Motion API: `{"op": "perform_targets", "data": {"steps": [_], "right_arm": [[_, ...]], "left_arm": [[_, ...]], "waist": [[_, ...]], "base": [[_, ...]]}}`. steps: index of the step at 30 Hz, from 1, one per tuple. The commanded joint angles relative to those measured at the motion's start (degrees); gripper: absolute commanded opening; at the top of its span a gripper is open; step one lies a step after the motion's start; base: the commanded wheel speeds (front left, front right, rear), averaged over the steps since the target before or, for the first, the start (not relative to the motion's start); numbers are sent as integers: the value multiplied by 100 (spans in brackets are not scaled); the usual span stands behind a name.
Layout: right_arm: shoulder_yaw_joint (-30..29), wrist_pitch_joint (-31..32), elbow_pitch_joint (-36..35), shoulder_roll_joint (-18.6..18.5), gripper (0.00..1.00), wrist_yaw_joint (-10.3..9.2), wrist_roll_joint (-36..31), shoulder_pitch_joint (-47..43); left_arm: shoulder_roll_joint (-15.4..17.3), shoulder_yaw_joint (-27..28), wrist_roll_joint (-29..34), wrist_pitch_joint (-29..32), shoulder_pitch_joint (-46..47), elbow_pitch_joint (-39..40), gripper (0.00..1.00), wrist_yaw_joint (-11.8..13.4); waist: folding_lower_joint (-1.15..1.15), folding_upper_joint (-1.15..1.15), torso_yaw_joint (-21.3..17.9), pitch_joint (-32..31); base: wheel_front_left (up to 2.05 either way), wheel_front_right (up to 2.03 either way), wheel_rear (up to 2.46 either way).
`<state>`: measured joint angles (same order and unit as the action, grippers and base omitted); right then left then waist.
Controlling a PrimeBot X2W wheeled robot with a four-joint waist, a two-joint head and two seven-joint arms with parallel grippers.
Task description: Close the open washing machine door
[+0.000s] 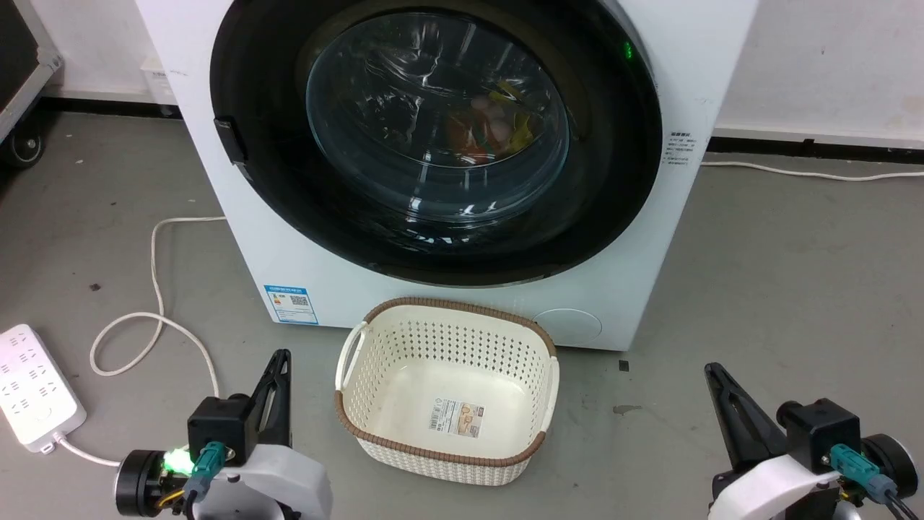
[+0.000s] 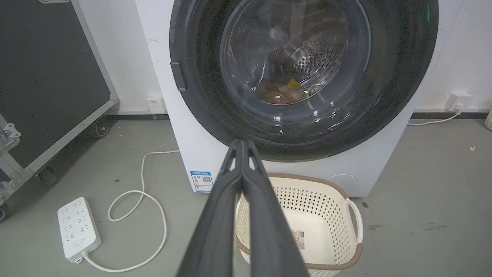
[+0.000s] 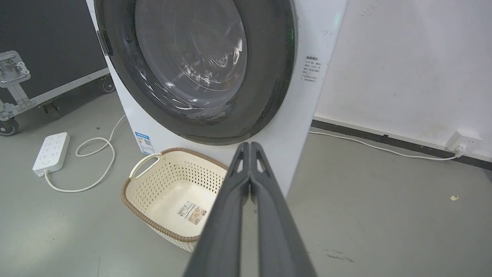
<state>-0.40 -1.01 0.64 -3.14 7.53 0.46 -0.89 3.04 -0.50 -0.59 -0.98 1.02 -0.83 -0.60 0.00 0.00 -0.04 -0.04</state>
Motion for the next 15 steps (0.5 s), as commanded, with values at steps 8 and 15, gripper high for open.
{"op": "perform_targets", "data": {"steps": [8, 15], "right_arm": [[40, 101, -64, 26, 0, -4, -46, 89], [40, 101, -64, 26, 0, -4, -46, 89]], "left_arm": [[-16, 50, 59, 98, -102, 83, 0, 60], [-16, 50, 59, 98, -102, 83, 0, 60]], "waist": [[0, 0, 4, 4], [0, 0, 4, 4]], "base": [[0, 0, 0], [0, 0, 0]]}}
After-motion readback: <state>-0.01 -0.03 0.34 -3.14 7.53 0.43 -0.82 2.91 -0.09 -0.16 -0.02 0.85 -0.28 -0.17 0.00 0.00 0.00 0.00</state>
